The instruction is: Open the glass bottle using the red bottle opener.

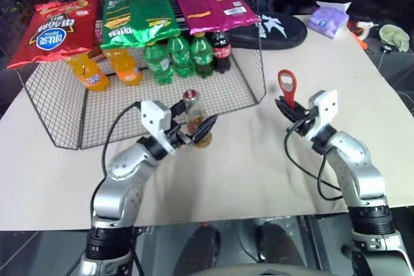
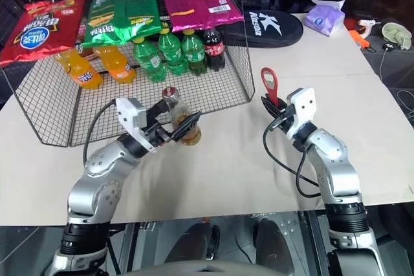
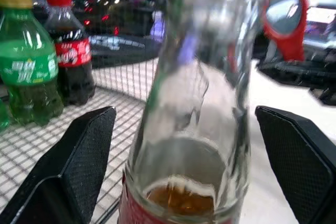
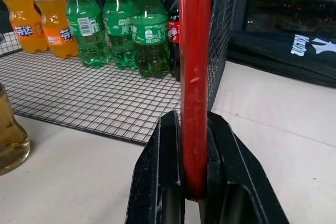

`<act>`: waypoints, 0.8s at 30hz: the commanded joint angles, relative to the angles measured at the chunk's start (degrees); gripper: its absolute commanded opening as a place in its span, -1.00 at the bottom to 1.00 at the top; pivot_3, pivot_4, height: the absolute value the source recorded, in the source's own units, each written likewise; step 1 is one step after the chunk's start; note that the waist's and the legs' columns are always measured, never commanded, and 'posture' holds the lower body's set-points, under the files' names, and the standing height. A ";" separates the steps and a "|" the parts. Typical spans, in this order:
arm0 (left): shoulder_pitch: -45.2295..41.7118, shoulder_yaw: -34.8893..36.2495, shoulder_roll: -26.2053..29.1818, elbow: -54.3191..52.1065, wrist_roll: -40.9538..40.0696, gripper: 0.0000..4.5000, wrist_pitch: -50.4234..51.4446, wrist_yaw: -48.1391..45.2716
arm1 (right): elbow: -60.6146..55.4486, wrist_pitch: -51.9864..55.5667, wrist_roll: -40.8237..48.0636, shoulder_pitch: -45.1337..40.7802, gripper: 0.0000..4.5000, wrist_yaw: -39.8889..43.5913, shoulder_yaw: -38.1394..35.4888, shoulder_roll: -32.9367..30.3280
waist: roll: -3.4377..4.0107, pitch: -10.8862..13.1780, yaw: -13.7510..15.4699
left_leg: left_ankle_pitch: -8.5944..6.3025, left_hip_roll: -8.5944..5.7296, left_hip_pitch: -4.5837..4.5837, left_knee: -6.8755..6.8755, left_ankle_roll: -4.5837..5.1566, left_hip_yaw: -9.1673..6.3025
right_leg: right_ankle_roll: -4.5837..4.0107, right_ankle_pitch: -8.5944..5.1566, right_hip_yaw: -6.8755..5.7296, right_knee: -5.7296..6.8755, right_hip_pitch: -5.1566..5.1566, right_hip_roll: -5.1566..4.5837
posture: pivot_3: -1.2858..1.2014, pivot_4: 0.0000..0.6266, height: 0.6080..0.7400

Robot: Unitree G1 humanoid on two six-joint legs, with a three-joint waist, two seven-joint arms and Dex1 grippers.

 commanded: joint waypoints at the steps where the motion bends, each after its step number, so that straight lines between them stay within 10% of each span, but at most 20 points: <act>1: 0.42 2.67 1.16 -3.32 -3.20 0.95 -1.90 -2.60 | -1.00 -1.28 0.22 -0.87 -1.00 0.53 -0.34 -0.08 | 0.00 0.00 -0.01 | 0.00 0.00 0.01 0.00 0.00 0.02 | 0.00 0.00 0.01 0.00 0.00 0.00 | 0.03 -0.52 1.00; 17: 1.35 2.58 1.59 -0.34 -2.05 0.95 -5.01 -4.62 | -0.16 -1.56 -0.11 -1.85 -1.00 1.20 0.07 0.37 | 0.00 0.00 0.00 | 0.00 0.00 0.02 0.00 0.00 0.01 | 0.00 0.00 0.01 -0.01 0.01 0.01 | 0.03 -0.52 1.00; 24: 0.05 2.27 1.22 1.47 -1.73 -0.06 -5.29 -4.34 | -0.76 -1.91 -0.63 -1.90 -1.00 1.07 0.77 0.55 | 0.00 0.00 0.02 | 0.00 0.00 0.02 0.00 0.00 0.01 | 0.00 0.00 0.00 -0.01 0.01 0.01 | 0.03 -0.52 1.00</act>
